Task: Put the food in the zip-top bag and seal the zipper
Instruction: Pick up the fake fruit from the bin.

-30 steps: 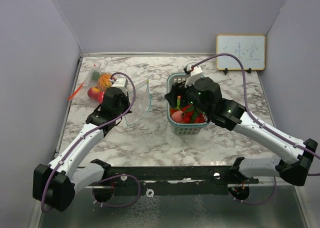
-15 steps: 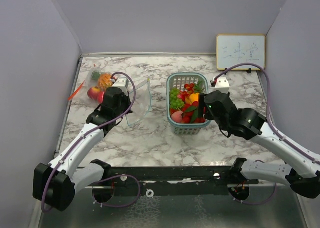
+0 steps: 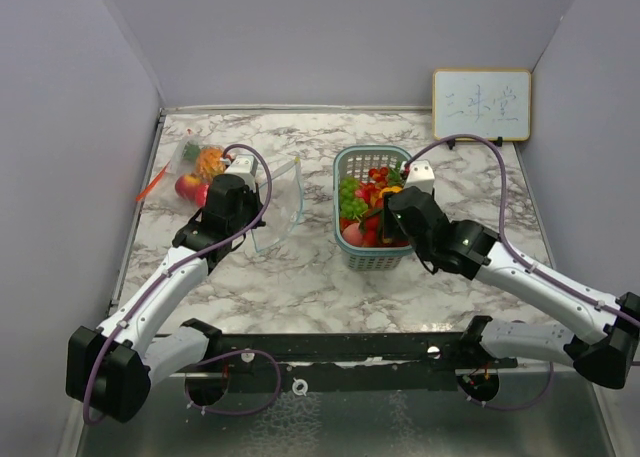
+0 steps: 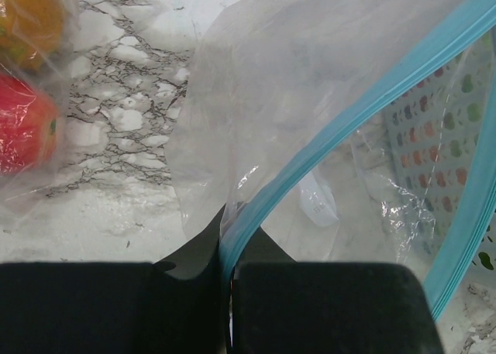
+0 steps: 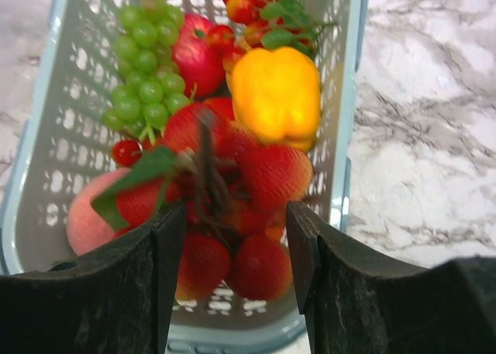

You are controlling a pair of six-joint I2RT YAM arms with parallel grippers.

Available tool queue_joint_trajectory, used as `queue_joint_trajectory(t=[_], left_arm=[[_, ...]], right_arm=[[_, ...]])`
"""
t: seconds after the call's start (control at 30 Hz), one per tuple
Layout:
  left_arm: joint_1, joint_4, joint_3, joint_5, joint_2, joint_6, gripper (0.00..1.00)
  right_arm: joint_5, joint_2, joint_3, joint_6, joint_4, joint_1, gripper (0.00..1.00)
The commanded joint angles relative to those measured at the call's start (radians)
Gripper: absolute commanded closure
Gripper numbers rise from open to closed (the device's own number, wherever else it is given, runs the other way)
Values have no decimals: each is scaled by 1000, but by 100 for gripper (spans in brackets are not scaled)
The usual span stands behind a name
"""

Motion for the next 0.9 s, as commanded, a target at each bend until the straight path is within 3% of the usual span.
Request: queue_joint_trajectory(t=[0.0, 0.33, 0.47, 0.67, 0.87], left_arm=[[2, 22, -2, 28, -22, -5, 100], [0, 22, -2, 39, -21, -7, 100], [0, 22, -3, 39, -21, -8, 100], [-1, 21, 2, 46, -17, -8, 100], [-1, 20, 1, 46, -15, -7, 100]], right_arm=[[-22, 18, -32, -66, 205, -18, 46], [-82, 62, -61, -103, 301, -72, 49], [-113, 78, -92, -110, 332, -88, 62], [-138, 26, -120, -169, 382, -91, 98], [-247, -79, -60, -243, 418, -90, 99]])
